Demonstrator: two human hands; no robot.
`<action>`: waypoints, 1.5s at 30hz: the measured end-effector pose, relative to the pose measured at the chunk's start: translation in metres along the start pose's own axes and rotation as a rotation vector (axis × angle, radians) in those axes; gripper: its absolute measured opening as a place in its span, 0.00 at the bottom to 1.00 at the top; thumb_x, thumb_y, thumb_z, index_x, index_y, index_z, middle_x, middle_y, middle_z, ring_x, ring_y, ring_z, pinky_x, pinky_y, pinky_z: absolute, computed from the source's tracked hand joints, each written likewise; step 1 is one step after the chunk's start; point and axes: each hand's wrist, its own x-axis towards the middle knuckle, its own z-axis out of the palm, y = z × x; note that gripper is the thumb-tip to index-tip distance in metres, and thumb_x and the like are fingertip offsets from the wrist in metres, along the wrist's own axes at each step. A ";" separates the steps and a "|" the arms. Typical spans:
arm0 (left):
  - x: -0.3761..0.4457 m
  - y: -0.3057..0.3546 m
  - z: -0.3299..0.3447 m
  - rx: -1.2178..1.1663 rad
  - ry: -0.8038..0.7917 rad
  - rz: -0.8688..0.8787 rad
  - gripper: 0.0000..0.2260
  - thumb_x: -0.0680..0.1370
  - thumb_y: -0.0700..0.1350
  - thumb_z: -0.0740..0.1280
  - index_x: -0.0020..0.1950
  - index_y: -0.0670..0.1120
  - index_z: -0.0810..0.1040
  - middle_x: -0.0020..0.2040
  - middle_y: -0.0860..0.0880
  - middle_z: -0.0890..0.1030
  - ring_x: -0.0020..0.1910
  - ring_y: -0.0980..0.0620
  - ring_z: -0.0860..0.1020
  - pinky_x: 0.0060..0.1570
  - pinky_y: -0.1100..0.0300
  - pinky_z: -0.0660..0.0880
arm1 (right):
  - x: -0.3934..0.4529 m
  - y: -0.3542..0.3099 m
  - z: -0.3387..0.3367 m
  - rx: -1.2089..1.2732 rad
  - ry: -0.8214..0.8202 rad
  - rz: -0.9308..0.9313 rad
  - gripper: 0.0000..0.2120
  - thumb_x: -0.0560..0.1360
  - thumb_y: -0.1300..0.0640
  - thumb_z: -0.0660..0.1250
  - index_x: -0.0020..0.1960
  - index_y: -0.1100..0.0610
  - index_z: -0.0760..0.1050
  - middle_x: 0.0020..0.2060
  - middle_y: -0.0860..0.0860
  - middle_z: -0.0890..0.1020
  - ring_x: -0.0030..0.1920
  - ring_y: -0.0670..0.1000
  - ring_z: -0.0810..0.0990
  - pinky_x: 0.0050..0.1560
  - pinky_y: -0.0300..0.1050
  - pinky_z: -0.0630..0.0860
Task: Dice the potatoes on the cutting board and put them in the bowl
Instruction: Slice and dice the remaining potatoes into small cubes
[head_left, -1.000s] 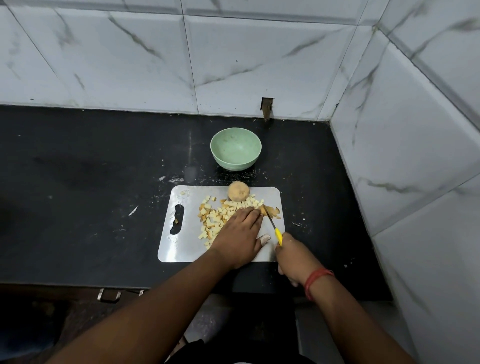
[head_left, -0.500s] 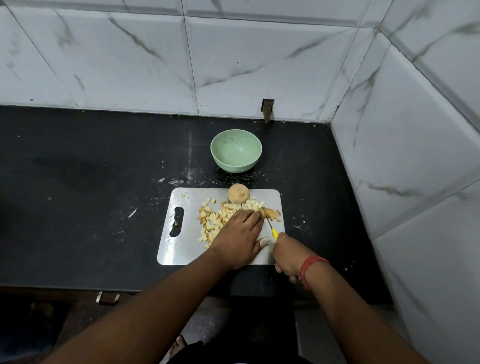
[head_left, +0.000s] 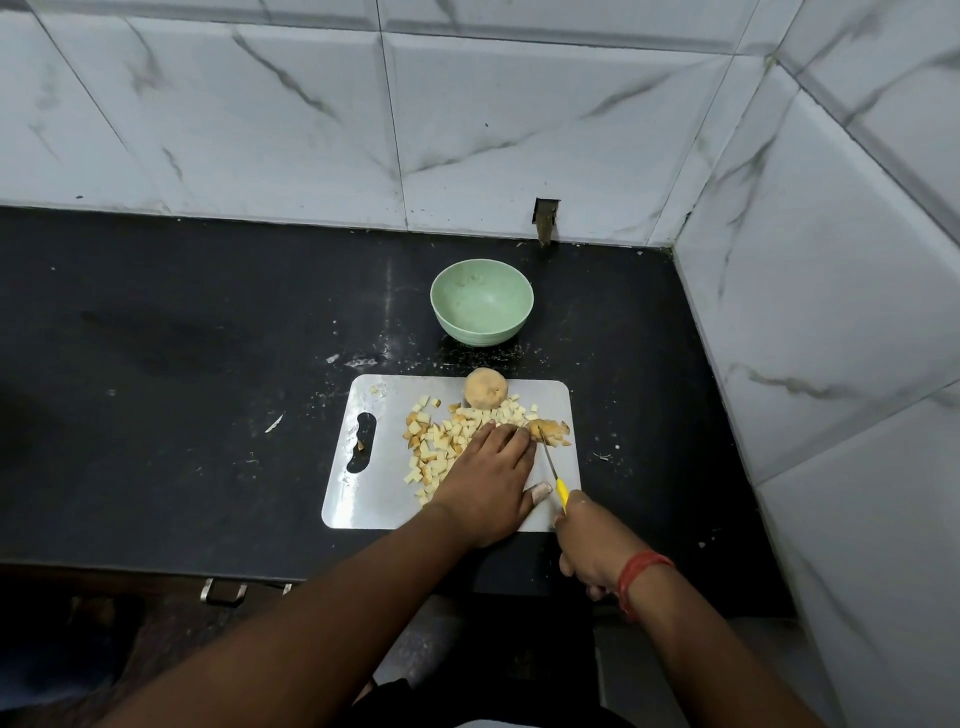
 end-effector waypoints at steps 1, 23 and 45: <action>0.000 0.000 0.000 0.004 0.000 0.002 0.33 0.84 0.62 0.47 0.79 0.40 0.66 0.77 0.42 0.68 0.76 0.42 0.64 0.80 0.45 0.56 | 0.003 0.003 0.001 -0.002 -0.010 0.013 0.06 0.82 0.59 0.52 0.56 0.56 0.67 0.33 0.51 0.72 0.29 0.49 0.73 0.28 0.41 0.72; -0.002 0.007 -0.004 -0.067 0.032 0.003 0.33 0.84 0.62 0.48 0.78 0.42 0.69 0.76 0.44 0.69 0.76 0.42 0.63 0.80 0.45 0.51 | -0.011 0.010 0.000 -0.010 0.051 -0.018 0.10 0.82 0.57 0.54 0.60 0.60 0.68 0.47 0.60 0.80 0.44 0.60 0.81 0.45 0.55 0.81; -0.012 0.001 0.010 -0.062 0.118 0.012 0.28 0.86 0.60 0.50 0.78 0.43 0.70 0.77 0.45 0.70 0.77 0.44 0.65 0.80 0.48 0.57 | 0.018 0.018 0.001 -0.187 0.007 0.025 0.10 0.83 0.56 0.55 0.62 0.59 0.65 0.48 0.59 0.81 0.45 0.56 0.81 0.39 0.48 0.75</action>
